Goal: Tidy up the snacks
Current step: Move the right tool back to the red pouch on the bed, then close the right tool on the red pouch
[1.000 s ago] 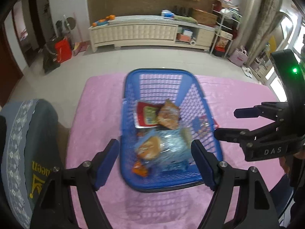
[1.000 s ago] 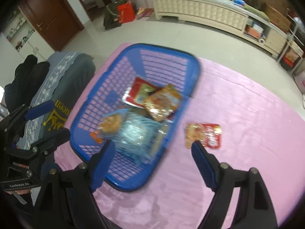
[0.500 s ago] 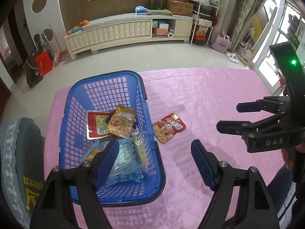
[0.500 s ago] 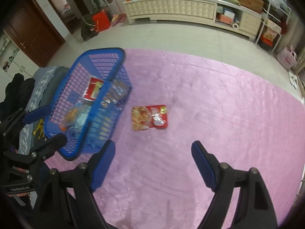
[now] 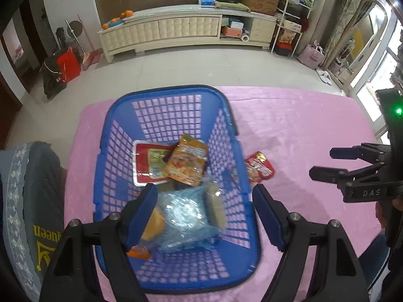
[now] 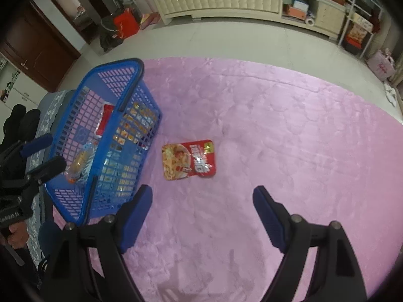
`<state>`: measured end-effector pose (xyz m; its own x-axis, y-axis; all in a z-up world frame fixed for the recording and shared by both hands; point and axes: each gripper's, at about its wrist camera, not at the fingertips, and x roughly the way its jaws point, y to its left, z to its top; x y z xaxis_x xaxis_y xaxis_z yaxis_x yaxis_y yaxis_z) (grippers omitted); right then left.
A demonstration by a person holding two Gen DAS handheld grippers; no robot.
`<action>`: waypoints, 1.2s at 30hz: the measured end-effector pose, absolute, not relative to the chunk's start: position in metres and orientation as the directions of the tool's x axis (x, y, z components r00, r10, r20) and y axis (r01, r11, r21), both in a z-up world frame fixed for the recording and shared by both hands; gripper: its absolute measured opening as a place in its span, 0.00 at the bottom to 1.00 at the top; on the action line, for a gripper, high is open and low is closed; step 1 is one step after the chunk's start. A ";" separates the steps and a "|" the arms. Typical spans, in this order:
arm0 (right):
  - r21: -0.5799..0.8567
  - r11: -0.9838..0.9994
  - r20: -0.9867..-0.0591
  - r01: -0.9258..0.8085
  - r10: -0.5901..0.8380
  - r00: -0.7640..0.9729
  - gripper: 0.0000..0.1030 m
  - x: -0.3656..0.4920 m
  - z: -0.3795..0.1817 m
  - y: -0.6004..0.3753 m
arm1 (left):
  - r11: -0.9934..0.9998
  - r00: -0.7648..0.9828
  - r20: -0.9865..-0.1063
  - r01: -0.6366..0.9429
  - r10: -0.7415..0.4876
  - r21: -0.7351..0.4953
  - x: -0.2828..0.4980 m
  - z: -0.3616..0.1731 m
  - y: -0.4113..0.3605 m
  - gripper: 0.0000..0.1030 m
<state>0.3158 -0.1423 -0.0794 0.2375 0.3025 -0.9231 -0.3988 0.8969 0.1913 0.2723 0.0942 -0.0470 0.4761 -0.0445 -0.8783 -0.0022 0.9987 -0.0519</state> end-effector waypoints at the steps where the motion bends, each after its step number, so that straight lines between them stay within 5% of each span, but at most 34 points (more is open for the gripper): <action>1: 0.196 0.892 -0.926 -0.408 0.305 0.221 0.86 0.318 -0.084 -0.138 | 0.998 0.469 -0.881 -0.006 -0.055 -0.065 0.276 -0.051 0.100 0.74; 19: 0.180 0.855 -0.958 -0.486 0.264 0.110 0.89 0.360 -0.175 -0.072 | 0.981 0.352 -0.929 -0.113 -0.111 -0.160 0.306 -0.107 0.161 0.74; 29: -0.038 0.819 -0.965 -0.573 0.119 0.234 0.91 0.343 -0.196 -0.049 | 0.986 0.376 -0.922 -0.094 -0.093 -0.138 0.302 -0.106 0.163 0.74; 36: -0.018 0.814 -0.980 -0.580 0.101 0.173 0.86 0.351 -0.194 -0.049 | 0.992 0.373 -0.925 -0.067 -0.074 -0.106 0.297 -0.109 0.154 0.74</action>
